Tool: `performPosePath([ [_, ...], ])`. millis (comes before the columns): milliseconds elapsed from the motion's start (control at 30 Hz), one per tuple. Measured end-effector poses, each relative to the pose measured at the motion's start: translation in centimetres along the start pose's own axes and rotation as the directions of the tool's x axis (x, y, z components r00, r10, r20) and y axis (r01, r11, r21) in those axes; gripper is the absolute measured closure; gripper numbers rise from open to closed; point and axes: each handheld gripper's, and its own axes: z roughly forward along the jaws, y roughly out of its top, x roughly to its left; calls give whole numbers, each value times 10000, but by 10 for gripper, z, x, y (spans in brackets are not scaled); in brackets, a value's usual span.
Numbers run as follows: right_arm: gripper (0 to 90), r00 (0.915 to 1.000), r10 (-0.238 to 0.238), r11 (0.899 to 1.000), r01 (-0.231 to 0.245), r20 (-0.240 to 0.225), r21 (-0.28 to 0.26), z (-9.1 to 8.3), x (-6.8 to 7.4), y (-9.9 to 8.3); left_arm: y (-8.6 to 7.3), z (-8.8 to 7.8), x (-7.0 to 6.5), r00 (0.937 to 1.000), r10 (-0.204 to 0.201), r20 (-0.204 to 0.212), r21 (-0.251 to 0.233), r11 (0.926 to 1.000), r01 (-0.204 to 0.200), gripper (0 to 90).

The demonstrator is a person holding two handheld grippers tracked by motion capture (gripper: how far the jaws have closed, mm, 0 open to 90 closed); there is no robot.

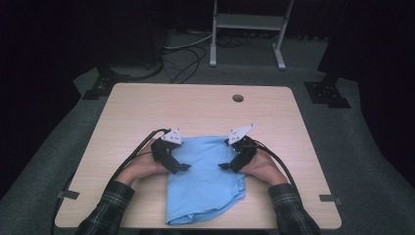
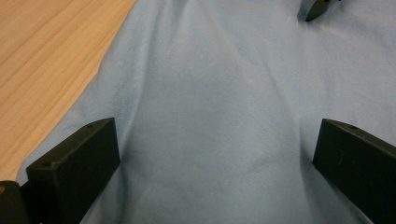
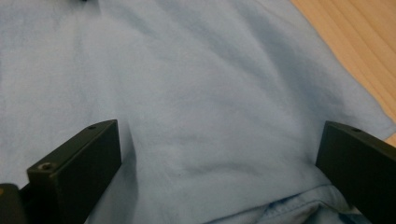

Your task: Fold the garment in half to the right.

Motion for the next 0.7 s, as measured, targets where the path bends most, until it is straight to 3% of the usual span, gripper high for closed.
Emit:
performPosePath([
  [133, 0, 9999, 115, 9999, -115, 106, 16, -2, 2, 2, 4, -6, -2, 9999, 15, -99, -67, 10000, -15, 0],
  [233, 0, 9990, 395, 9982, -404, -199, -440, -14, 9, 5, 8, -20, -7, 9999, -58, 94, -412, 9991, 62, 0],
  [333, 0, 9991, 250, 9979, -270, -337, -589, -27, 25, 7, 12, -39, -25, 9996, 235, 124, -843, 9962, -224, 0],
  [467, 0, 9993, 72, 9989, -88, -361, -468, -31, 47, -1, 10, -47, -55, 9965, 823, 175, -849, 9931, -805, 0],
  [567, 0, 9993, -96, 9999, 93, -368, -81, -28, 65, -13, -2, -41, -69, 9954, 866, 399, -524, 9950, -845, 0],
  [667, 0, 9989, -460, 9988, 460, 26, 160, -25, 77, -21, -18, -31, -73, 9956, 853, 391, 146, 9962, -859, 0],
  [700, 0, 9992, -380, 9990, 378, 103, 244, -26, 79, -22, -22, -28, -74, 9965, 753, 354, 58, 9971, -756, 0],
])
